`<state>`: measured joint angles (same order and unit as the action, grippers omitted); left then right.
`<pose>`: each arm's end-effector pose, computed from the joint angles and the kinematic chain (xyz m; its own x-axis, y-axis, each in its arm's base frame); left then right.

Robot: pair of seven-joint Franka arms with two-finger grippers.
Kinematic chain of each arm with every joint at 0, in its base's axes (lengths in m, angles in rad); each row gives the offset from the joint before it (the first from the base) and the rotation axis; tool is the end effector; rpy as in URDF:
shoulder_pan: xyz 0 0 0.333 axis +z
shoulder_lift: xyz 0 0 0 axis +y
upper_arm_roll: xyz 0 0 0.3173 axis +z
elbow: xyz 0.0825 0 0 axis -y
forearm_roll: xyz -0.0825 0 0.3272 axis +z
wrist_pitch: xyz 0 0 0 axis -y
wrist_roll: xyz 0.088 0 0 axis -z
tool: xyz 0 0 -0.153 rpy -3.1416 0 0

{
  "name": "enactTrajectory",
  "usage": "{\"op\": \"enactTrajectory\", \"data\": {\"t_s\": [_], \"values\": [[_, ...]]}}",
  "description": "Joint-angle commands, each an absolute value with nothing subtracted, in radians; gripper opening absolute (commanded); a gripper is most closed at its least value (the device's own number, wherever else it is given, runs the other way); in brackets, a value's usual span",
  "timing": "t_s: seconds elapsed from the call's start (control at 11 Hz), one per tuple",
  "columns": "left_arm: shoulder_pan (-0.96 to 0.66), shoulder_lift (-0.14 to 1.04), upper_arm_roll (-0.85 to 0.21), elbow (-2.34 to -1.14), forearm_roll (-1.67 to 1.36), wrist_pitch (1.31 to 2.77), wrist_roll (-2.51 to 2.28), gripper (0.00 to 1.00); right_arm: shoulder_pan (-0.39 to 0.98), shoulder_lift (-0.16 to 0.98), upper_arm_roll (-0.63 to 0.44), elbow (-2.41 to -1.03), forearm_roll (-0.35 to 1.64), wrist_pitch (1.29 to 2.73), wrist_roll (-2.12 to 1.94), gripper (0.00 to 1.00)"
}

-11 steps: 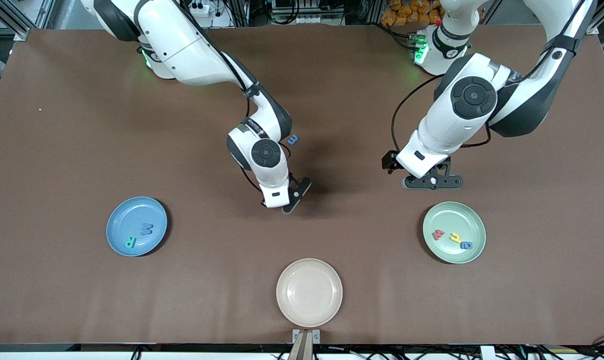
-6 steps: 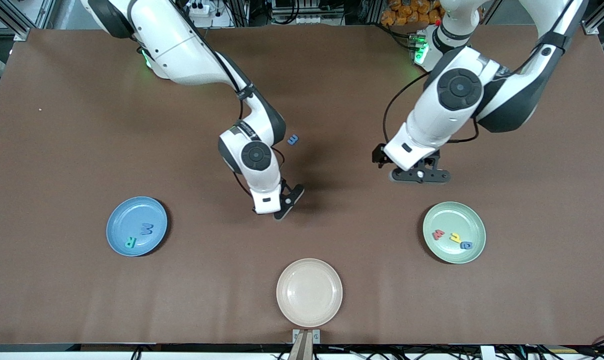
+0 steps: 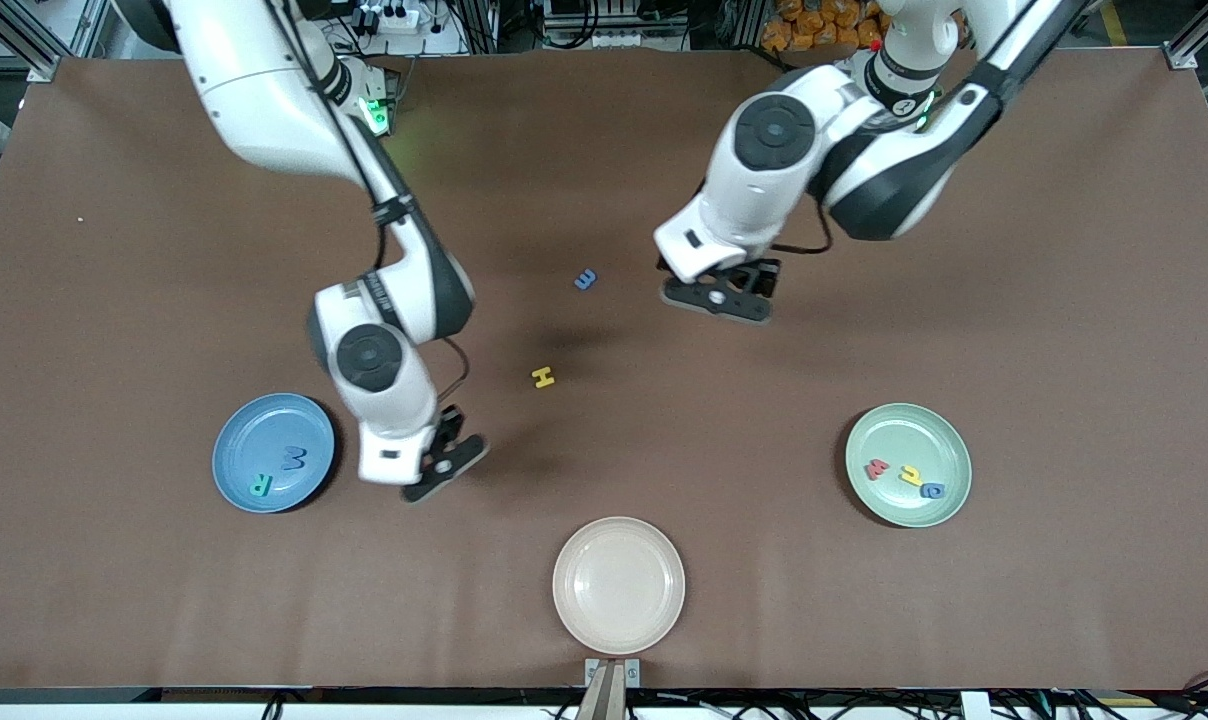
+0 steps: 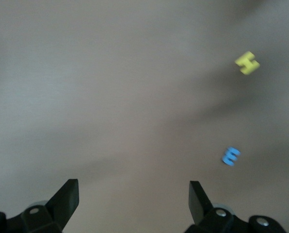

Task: Sort uppercase to blue plate, lowercase to green plate
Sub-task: 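Carry the pink Q to the blue plate while the left gripper reaches letters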

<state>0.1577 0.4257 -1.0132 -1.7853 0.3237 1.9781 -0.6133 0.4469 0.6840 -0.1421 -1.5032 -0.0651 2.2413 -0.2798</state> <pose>0.4315 -0.3744 0.3864 0.9417 -0.3331 -0.0476 -0.3311 -0.9425 0.0447 0.6414 0.2130 0.2611 0.7906 0.6122 0.0127 0.6036 -0.7827 0.1518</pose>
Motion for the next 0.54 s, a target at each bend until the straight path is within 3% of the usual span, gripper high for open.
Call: {"op": "enactTrajectory", "data": {"t_s": [0.0,0.27,0.45], "values": [[0.016,0.558,-0.988,-1.697,0.447,1.979,-0.607,1.0,0.344,0.658,-0.138,-1.522,-0.08,2.203,-0.371,0.0],[-0.183,0.667,-0.855,-1.585,0.469,1.985,-0.603,1.0,0.29,0.658,-0.213,-1.525,-0.078,2.163,-0.507,0.0],[-0.37,0.693,-0.706,-1.53,0.466,1.99,-0.614,1.0,0.221,0.644,-0.215,-1.522,-0.074,2.073,-0.61,0.0]]}}
